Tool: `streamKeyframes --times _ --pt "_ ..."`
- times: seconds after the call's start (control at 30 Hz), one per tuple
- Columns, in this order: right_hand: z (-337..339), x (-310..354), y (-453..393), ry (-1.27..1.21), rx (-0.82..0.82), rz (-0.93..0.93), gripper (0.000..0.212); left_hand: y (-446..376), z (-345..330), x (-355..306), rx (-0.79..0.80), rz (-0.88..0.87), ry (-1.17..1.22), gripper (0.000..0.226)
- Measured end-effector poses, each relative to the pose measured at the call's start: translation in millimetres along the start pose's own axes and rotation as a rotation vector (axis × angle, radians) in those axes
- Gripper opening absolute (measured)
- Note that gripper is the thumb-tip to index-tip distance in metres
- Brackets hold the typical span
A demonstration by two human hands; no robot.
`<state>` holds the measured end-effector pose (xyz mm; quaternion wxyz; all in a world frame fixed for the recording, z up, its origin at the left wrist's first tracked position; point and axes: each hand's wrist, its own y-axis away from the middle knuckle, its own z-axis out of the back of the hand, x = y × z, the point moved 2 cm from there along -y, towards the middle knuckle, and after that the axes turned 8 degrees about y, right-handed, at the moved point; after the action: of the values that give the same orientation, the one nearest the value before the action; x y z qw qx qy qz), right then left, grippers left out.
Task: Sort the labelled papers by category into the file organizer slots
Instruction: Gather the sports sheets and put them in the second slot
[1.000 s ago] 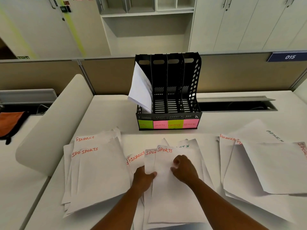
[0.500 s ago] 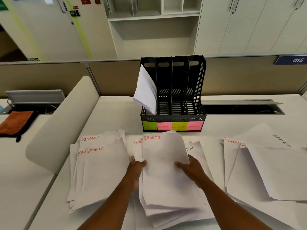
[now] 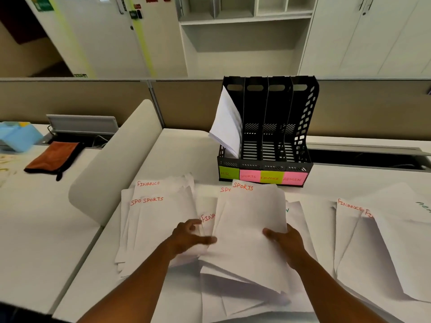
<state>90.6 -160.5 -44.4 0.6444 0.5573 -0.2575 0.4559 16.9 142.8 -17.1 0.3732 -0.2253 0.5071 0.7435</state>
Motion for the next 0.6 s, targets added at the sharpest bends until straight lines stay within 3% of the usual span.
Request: streamKeyframes --times 0.1,0.17,0.37,0.6 --pt "-2.1 -2.3 -0.2 0.005 -0.028 -0.012 0.045 6.0 6.1 10.7 0.096 0.076 -0.477 0.131" --pt "-4.6 -1.7 0.4 0.042 -0.01 0.009 0.041 8.0 6.3 14.3 0.122 0.086 -0.65 0.128" --pt "-6.8 -2.7 -2.8 0.131 0.037 0.007 0.035 8.9 4.9 1.5 -0.09 0.028 -0.592 0.052" --pt "-6.0 -7.9 -1.2 0.193 0.056 -0.017 0.029 2.8 3.3 -28.7 -0.193 -0.013 -0.578 0.04"
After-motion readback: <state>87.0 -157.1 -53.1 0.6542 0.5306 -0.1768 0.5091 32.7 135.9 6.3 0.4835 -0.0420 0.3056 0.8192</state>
